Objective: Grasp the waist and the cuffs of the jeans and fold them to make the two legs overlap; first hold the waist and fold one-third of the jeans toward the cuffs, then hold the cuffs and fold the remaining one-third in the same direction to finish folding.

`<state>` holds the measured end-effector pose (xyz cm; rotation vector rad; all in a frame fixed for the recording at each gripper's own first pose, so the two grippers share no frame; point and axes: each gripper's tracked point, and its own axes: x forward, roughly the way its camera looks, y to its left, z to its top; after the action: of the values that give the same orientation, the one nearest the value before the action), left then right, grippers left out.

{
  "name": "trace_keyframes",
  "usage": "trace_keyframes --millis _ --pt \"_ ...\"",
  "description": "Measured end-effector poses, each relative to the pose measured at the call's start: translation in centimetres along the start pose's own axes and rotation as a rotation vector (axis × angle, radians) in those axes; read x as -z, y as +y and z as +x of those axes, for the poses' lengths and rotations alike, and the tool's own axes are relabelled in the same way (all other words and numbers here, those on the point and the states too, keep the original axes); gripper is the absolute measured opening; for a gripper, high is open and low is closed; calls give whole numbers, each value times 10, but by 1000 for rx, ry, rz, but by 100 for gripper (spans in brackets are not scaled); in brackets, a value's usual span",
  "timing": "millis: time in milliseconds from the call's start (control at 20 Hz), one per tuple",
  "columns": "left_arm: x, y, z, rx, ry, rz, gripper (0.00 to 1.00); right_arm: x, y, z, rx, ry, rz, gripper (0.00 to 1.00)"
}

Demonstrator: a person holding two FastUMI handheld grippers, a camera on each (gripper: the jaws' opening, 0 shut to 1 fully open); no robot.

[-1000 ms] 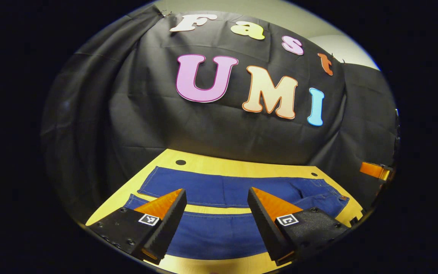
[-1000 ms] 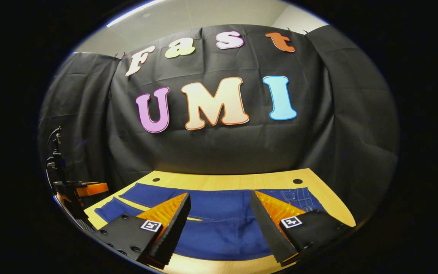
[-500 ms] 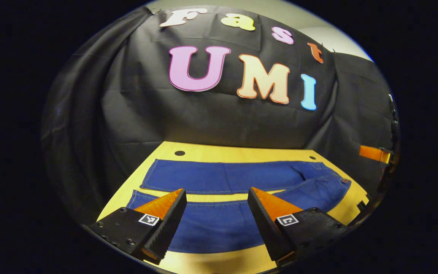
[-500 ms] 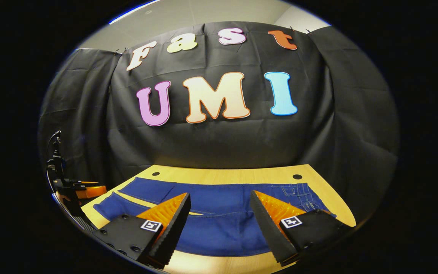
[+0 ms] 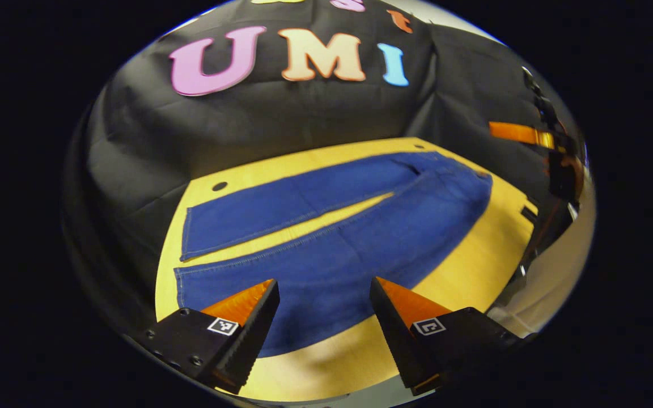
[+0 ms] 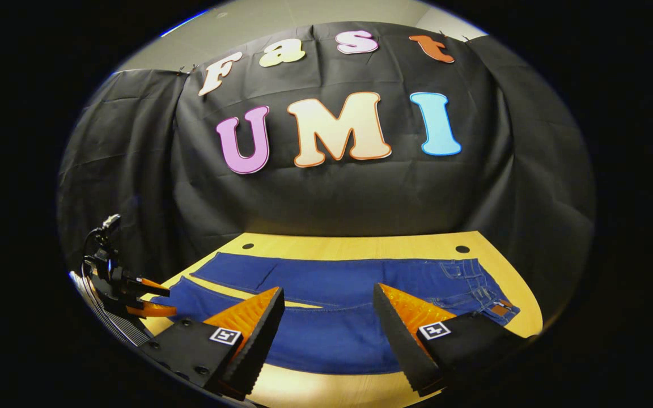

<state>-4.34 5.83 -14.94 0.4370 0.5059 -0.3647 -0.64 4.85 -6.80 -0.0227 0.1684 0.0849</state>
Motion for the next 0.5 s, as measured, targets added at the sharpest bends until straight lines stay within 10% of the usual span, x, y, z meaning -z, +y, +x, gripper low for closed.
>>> trace_keyframes --millis 500 --pt "70 24 8 124 279 285 92 18 -4 -14 36 39 31 98"
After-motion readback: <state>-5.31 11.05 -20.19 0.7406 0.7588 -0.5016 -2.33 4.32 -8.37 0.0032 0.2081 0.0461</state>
